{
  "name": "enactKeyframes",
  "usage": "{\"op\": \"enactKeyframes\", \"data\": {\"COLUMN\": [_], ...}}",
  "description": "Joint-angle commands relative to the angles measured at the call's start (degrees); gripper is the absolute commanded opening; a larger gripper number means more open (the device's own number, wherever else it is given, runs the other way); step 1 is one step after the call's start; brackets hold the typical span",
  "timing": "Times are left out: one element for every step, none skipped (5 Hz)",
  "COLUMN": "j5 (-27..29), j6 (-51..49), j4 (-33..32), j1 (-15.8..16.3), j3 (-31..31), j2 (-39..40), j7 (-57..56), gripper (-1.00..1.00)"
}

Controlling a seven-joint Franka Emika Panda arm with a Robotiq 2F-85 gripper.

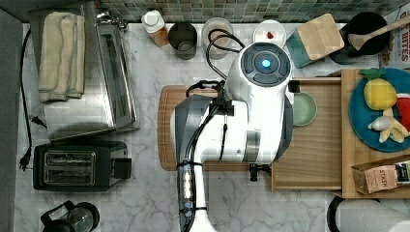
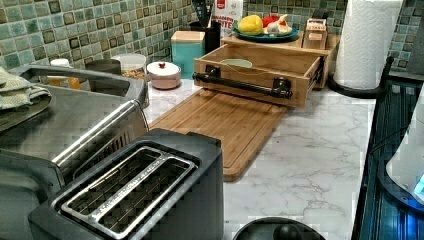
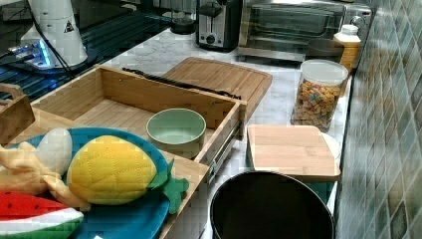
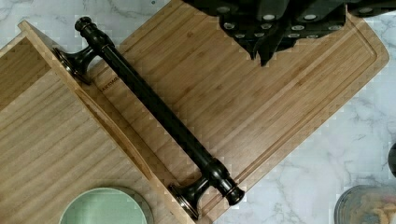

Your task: Close the drawer.

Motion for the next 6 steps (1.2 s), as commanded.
{"op": "enactKeyframes", "data": {"j5": [-0.01, 0.0, 2.8, 5.83, 5.68, 2.34], "j6": [0.0, 0.0, 9.57, 17.74, 19.45, 18.83], "j4": [-0.63, -0.62, -9.5, -16.75, -18.2, -18.01], "j1": [-0.28, -0.22, -1.45, -0.74, 1.23, 3.24], "j3": [-0.27, -0.33, -0.54, 0.58, 2.18, 3.28], "j2": [0.0, 0.0, -3.85, -6.07, -5.0, -3.38], "j7": [0.0, 0.0, -8.12, -14.04, -16.33, -18.66], "gripper": [-1.0, -1.0, -1.0, -1.0, -1.0, -1.0]}}
